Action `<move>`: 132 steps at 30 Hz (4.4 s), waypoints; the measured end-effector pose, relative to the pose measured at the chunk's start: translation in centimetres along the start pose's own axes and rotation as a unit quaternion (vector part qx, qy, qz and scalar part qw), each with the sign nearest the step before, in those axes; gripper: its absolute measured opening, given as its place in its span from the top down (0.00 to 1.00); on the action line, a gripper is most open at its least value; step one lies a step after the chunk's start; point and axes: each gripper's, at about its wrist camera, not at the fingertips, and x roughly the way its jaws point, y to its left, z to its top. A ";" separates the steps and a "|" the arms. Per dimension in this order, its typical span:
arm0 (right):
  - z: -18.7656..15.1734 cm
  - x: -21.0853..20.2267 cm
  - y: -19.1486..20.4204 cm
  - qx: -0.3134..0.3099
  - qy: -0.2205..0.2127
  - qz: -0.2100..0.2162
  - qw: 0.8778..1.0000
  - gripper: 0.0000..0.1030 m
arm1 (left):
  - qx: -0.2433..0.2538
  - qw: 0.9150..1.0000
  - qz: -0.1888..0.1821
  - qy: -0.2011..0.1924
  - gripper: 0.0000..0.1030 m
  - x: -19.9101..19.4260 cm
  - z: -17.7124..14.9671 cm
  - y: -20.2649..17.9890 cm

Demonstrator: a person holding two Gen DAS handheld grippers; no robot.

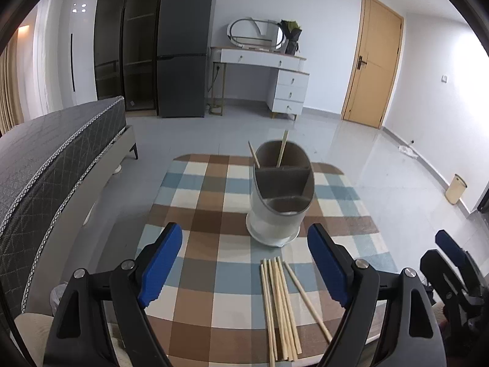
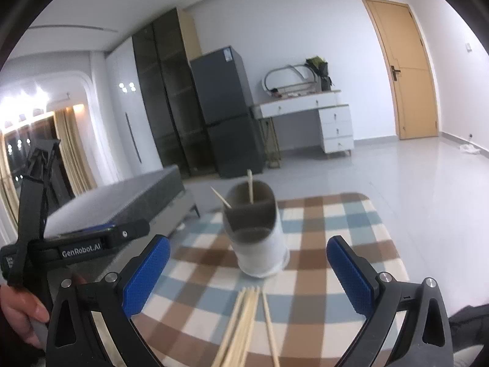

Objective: Organize utensils
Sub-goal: 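Withdraw both grippers and lower them toward the remaining chopsticks, then grasp a chopstick with the right gripper while the left gripper grasps another, then lift both held chopsticks and carry them above the utensil holder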

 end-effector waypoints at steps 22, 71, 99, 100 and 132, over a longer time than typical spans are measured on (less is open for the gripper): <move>-3.9 9.1 -1.6 0.019 0.181 -0.038 0.983 0.19 | -0.022 0.995 0.034 0.096 0.22 7.6 -2.9 1.5; -4.2 18.5 -6.1 0.080 0.263 0.002 0.962 0.97 | -0.030 0.957 0.011 0.288 0.22 15.4 -8.0 0.7; -1.8 15.8 -8.8 0.139 0.202 -0.007 0.970 0.97 | 0.079 0.960 0.041 0.265 0.58 17.2 -7.9 -3.1; -1.8 15.9 -9.0 0.143 0.201 -0.007 0.969 0.97 | 0.083 0.961 0.034 0.263 0.70 17.4 -7.8 -3.4; 0.0 7.7 -3.5 0.067 0.096 -0.006 0.993 0.97 | -0.014 0.996 -0.064 0.054 1.00 7.4 -1.9 -0.8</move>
